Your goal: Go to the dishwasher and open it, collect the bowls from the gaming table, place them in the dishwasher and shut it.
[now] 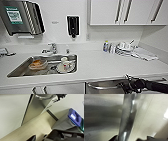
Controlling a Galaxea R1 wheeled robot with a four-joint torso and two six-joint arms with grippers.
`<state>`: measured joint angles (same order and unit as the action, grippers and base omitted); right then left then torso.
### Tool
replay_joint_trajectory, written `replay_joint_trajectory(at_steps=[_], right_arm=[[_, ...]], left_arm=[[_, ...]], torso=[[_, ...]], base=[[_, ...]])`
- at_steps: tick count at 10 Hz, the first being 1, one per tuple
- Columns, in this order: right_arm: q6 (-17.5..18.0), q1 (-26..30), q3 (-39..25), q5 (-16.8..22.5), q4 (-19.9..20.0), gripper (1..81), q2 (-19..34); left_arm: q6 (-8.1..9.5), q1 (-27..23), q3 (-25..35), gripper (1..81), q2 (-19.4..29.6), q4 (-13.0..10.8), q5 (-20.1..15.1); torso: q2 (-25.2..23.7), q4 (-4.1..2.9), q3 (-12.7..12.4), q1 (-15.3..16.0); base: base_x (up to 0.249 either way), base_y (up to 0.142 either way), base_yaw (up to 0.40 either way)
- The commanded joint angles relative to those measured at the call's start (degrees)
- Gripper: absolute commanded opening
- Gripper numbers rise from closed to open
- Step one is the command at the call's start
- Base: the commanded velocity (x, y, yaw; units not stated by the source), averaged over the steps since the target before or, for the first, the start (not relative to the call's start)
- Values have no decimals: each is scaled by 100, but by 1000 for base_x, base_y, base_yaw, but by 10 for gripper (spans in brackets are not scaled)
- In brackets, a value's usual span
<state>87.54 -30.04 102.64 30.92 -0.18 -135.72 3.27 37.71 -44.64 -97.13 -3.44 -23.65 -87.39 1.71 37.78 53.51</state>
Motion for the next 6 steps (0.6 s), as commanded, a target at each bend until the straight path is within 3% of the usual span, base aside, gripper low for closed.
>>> replay_joint_trajectory(at_steps=[1,3,5,6], right_arm=[[70,695,-79,679,-70,811,191],[184,784,-290,1391,-307,811,332],[702,775,-641,2136,-982,811,446],[895,688,-763,2295,-1210,811,464]], left_arm=[[-10,-496,192,811,185,10,-131],[-10,-496,175,811,185,1,-131],[-10,-505,184,811,167,-43,-131],[-10,-496,192,811,176,-43,-131]], torso=[[0,0,0,0],[0,0,0,0],[0,0,0,0],[0,0,0,2]], base=[[0,0,0],[0,0,0],[0,0,0],[0,0,0]])
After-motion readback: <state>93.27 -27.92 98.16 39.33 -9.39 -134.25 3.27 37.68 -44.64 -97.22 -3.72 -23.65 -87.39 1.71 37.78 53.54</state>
